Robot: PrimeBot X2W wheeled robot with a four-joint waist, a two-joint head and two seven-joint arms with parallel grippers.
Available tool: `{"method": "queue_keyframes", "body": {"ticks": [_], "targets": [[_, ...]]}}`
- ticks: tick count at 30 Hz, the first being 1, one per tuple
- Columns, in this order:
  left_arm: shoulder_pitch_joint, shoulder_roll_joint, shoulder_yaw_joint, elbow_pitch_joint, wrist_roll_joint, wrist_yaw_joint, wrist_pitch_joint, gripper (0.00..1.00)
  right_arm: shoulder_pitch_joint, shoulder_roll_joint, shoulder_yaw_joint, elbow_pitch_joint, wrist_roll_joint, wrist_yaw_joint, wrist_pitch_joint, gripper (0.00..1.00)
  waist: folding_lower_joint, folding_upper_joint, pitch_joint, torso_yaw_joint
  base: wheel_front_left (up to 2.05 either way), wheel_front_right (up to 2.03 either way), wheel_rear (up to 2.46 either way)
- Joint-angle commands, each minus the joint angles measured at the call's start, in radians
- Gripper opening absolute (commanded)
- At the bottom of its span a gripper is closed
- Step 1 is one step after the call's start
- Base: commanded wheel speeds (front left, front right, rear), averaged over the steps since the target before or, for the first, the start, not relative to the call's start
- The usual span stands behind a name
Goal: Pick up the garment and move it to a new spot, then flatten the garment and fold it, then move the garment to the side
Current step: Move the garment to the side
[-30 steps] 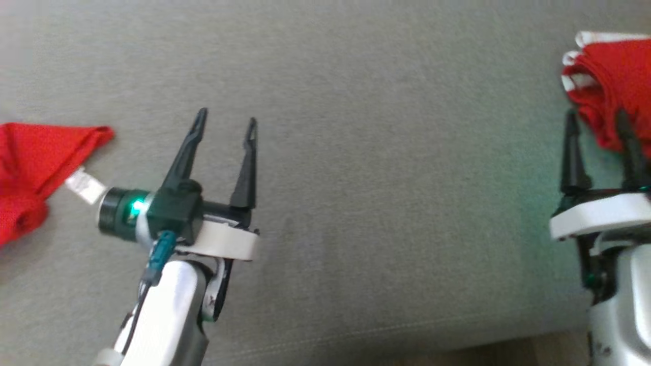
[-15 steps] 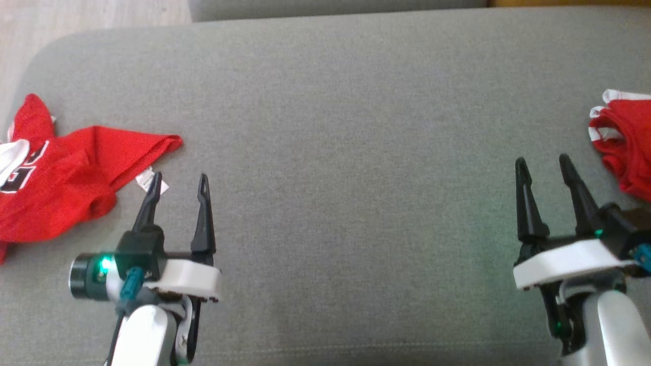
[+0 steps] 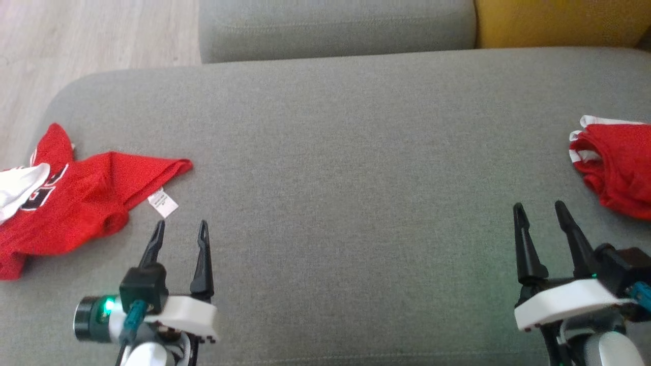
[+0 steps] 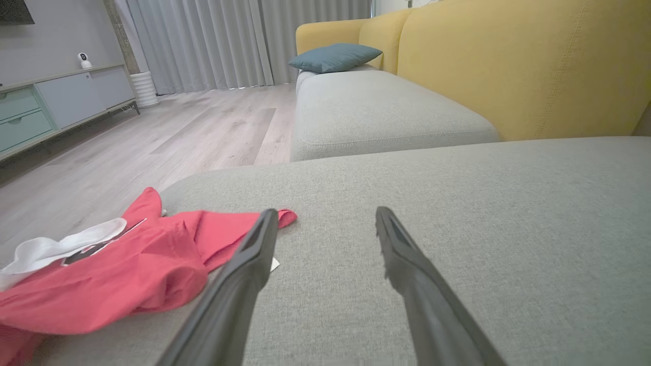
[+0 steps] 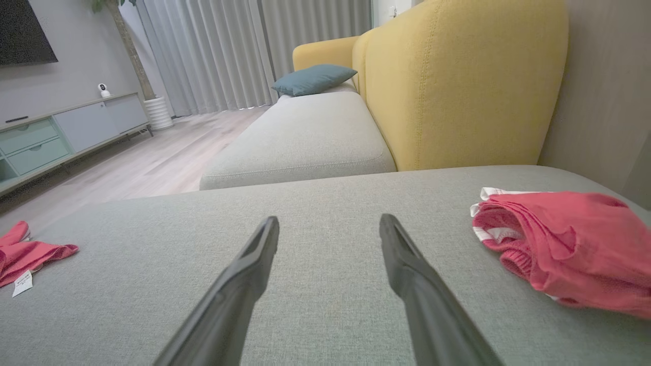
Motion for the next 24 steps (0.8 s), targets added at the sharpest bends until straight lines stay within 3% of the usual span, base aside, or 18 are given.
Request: {"method": "queue_keyframes", "body": {"ticks": [1, 24], "targets": [[-0.026, 0.021, 0.037, -0.029, -0.006, -0.002, -0.005, 1.00, -0.018, -0.003, 0.027, -0.043, 0.008, 0.007, 0.000, 1.00, 0.0000, -0.0001, -0.010, -0.001, 0.00, 0.00, 0.00], [-0.032, 0.029, 0.019, -0.026, -0.018, 0.009, -0.003, 1.00, -0.008, -0.003, 0.011, -0.062, 0.011, 0.007, 0.004, 1.00, 0.0000, -0.0001, -0.019, 0.008, 0.00, 0.00, 0.00]]}}
